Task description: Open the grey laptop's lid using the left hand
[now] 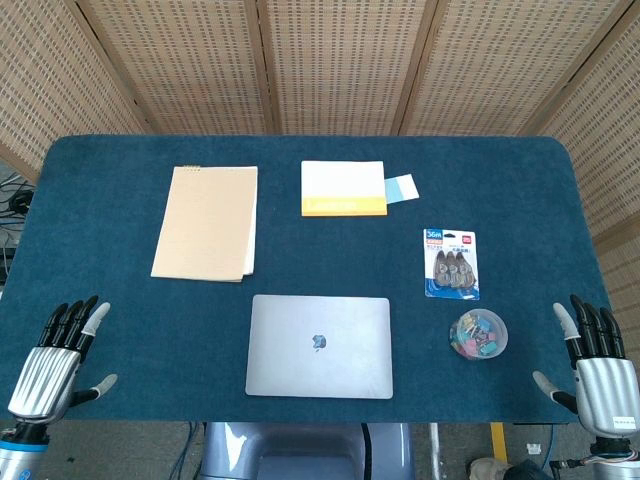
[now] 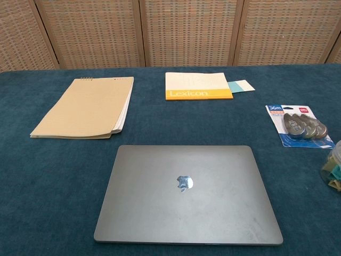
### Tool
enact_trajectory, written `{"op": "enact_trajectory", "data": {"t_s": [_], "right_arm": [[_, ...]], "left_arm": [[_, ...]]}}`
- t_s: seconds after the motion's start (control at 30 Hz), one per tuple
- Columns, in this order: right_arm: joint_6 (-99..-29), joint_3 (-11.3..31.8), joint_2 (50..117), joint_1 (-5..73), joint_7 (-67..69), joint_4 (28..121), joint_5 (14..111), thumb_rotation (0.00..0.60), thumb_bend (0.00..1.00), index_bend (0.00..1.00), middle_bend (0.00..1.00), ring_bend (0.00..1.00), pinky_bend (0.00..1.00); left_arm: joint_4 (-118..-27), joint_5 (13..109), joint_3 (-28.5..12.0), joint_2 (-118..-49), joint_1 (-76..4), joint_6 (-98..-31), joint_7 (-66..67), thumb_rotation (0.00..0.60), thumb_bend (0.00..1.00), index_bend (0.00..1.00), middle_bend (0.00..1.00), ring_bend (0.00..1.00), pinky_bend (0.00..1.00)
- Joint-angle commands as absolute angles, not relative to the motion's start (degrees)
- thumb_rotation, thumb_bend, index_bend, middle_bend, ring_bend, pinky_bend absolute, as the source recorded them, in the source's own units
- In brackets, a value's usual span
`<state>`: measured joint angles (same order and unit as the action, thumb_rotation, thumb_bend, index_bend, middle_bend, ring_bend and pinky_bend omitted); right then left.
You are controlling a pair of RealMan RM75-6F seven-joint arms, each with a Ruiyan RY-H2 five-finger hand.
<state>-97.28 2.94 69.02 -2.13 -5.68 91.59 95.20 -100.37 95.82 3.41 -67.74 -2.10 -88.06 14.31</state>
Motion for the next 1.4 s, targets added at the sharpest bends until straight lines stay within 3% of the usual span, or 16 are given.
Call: {"op": "enact_trajectory", "data": {"t_s": [0.03, 0.3, 0.5, 0.8, 1.4], "right_arm": [[-97.4, 3.0, 69.0, -2.2, -5.4, 91.7, 95.0, 0.6, 0.0, 0.0, 0.0, 0.0, 0.0], [-97.7, 2.9, 68.5, -2.5, -3.9, 92.0, 94.8, 0.6, 0.0, 0.0, 0.0, 0.0, 0.0], [-97.2, 3.3, 68.1, -2.3, -2.7, 92.1, 93.9, 0.6, 0.0, 0.0, 0.0, 0.0, 0.0], [-96.0, 3.7, 67.7, -1.9, -1.8, 92.2, 92.6, 0.6, 0.0, 0.0, 0.0, 0.0, 0.0], [-95.1, 3.9, 67.5, -1.5, 0.1, 91.7, 91.8, 0.6, 0.0, 0.0, 0.0, 0.0, 0.0]], "left_arm": [[-100.3, 95.9, 3.4, -67.8, -2.1, -88.1, 14.4, 0.6, 0.0, 0.0, 0.0, 0.0, 0.0], [-99.7, 96.5, 3.4, -68.7, -2.9, -86.7, 14.8, 0.6, 0.0, 0.0, 0.0, 0.0, 0.0], [-97.4, 103.0, 4.6, -71.1, -10.5, -76.7, 11.2, 0.6, 0.0, 0.0, 0.0, 0.0, 0.0], [-91.0, 113.8, 3.4, -80.7, -24.9, -63.2, 9.2, 0.6, 0.0, 0.0, 0.0, 0.0, 0.0], [-85.6, 110.9, 0.3, -96.6, -33.7, -53.1, 14.7, 0.6, 0.0, 0.0, 0.0, 0.0, 0.0]]}}
